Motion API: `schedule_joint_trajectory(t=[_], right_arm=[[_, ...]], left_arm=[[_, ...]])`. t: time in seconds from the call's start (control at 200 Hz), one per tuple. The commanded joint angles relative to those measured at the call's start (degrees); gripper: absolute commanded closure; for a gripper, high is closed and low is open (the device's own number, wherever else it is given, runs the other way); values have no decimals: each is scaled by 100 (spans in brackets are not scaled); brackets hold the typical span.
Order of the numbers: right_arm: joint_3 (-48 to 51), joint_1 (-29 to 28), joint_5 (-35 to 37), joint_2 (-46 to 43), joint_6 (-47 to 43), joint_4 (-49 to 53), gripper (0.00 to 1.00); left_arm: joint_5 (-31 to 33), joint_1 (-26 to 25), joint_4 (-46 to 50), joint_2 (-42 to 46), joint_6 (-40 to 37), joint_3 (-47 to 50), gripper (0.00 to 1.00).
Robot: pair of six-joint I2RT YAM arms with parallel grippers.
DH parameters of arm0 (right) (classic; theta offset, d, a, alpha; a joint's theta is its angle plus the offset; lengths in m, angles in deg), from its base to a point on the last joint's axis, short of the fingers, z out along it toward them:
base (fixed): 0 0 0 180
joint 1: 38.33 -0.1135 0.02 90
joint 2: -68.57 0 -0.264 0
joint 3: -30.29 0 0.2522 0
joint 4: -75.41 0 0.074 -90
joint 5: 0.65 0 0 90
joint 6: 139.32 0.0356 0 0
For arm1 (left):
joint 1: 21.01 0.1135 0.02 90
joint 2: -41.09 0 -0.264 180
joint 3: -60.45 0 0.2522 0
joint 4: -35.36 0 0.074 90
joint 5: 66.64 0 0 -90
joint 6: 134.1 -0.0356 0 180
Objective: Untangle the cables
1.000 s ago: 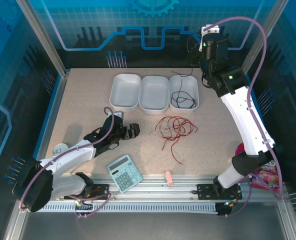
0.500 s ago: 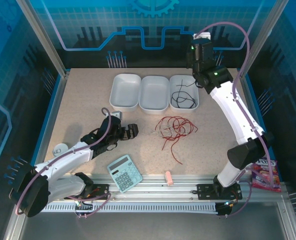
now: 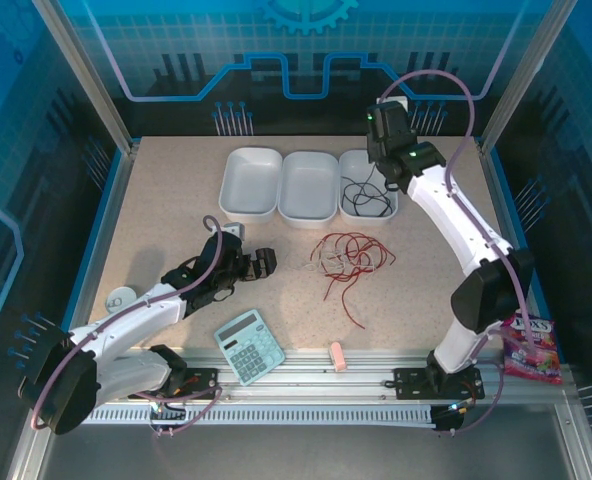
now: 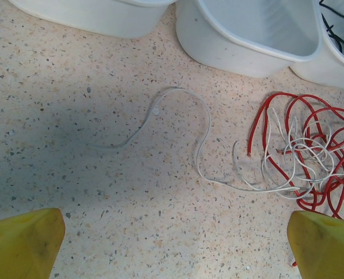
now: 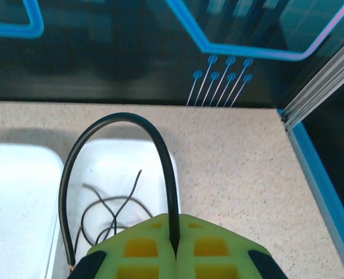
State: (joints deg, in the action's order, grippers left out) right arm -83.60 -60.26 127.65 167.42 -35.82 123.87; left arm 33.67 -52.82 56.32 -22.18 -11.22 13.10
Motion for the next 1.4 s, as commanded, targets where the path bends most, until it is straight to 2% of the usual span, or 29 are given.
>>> schedule_joint_trajectory(t=[0.0,0.21,0.515,0.805,1.091,1.326,1.396], right_arm=[[-7,110,-292,361,203,279,100],[-516,163,-1015,1184,292,737,100],[-1986,343,-1785,2666,591,2062,100],[-2460,675,-2250,3152,759,2453,100],[-2810,1034,-2671,3673,760,2476,93],[-3298,1198,-2797,3906,659,2504,80],[-3464,1234,-2808,3959,637,2576,72]], left_arm=[[50,42,54,41,-132,10,1],[21,32,25,3,-115,18,1],[66,31,117,117,-80,96,1],[31,32,102,193,-73,150,1],[24,28,74,204,-67,150,1],[22,32,85,236,-57,150,1],[14,38,67,240,-63,142,1]])
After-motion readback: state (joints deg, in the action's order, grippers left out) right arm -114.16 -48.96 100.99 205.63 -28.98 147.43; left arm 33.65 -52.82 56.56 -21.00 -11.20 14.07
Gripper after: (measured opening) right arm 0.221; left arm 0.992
